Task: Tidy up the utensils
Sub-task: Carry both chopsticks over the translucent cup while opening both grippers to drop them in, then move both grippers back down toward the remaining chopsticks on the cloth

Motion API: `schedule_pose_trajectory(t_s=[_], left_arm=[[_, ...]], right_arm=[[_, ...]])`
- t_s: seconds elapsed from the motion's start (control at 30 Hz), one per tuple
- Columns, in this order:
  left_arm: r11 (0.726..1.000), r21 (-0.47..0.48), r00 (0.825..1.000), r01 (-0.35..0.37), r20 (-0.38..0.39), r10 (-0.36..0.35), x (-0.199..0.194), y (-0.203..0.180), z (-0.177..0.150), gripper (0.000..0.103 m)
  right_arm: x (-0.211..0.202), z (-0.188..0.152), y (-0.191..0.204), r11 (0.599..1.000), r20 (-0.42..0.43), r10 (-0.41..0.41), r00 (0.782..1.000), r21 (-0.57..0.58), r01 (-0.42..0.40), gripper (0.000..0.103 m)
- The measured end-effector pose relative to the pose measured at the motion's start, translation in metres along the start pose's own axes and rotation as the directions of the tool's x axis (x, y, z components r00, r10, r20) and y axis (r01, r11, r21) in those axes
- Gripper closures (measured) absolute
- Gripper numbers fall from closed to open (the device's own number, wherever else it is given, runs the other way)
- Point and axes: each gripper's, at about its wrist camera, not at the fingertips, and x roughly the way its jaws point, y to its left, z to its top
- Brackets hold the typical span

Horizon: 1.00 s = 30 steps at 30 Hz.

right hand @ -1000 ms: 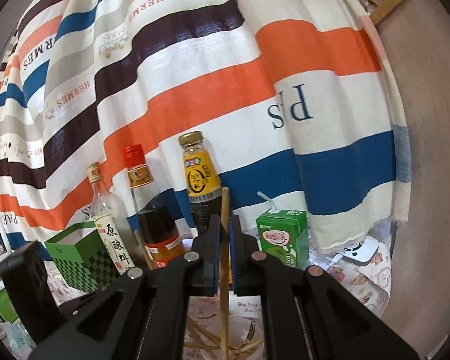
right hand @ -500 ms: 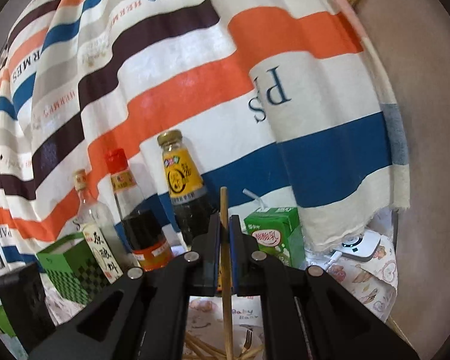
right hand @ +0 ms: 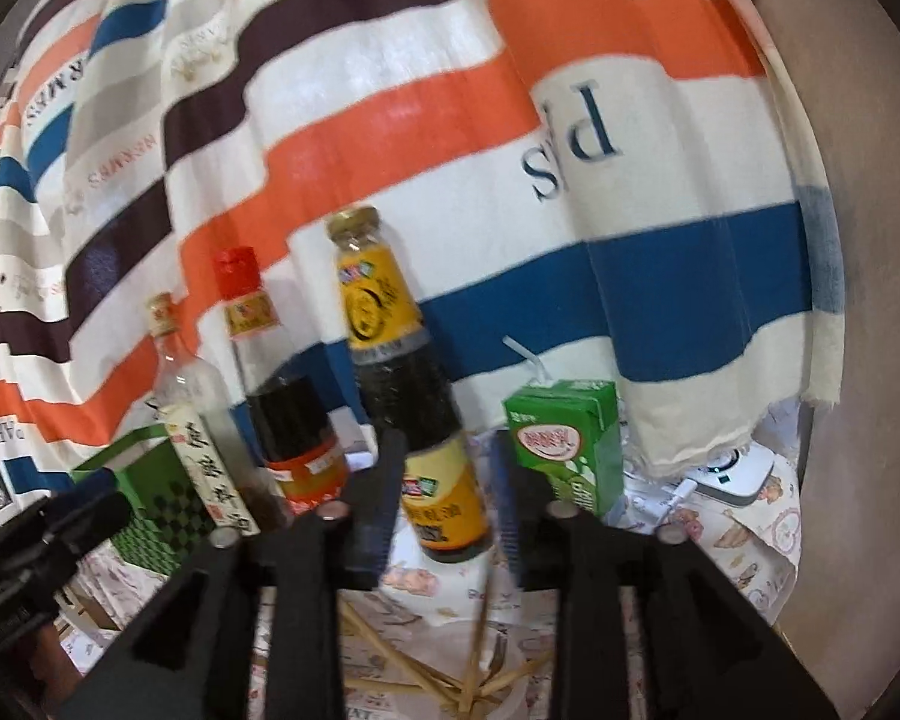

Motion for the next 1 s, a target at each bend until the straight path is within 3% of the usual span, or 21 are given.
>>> schedule_pose_trajectory(t_s=[0.13,0.27,0.47,0.7,0.83,1.0], left_arm=[[0.996,0.015,0.995,-0.083,0.056,0.082,-0.030,0.008,0.002,0.020],[0.988,0.068,0.988,-0.137,0.081,0.132,-0.053,0.008,-0.002,0.003],[0.974,0.118,0.976,-0.196,0.119,0.182,-0.084,0.004,-0.007,0.001],[0.960,0.150,0.965,-0.235,0.151,0.212,-0.112,-0.001,-0.003,0.000],[0.969,0.099,0.962,-0.228,0.174,0.209,-0.132,0.003,-0.009,0.000],[0.960,0.043,0.947,-0.275,0.181,0.263,-0.142,0.008,-0.033,0.000]], right_arm=[[-0.015,0.004,0.016,0.998,0.022,0.053,0.998,-0.031,-0.052,0.054],[-0.026,0.006,0.032,0.994,0.039,0.105,0.994,-0.040,-0.103,0.032],[-0.046,0.004,0.058,0.990,0.090,0.118,0.989,-0.081,-0.111,0.000],[-0.064,-0.005,0.083,0.975,0.045,0.085,0.995,-0.207,-0.074,0.000],[-0.081,-0.013,0.084,0.979,0.029,0.079,0.996,-0.190,-0.072,0.000],[-0.089,-0.035,0.084,0.985,-0.025,0.068,0.997,-0.160,-0.071,0.000]])
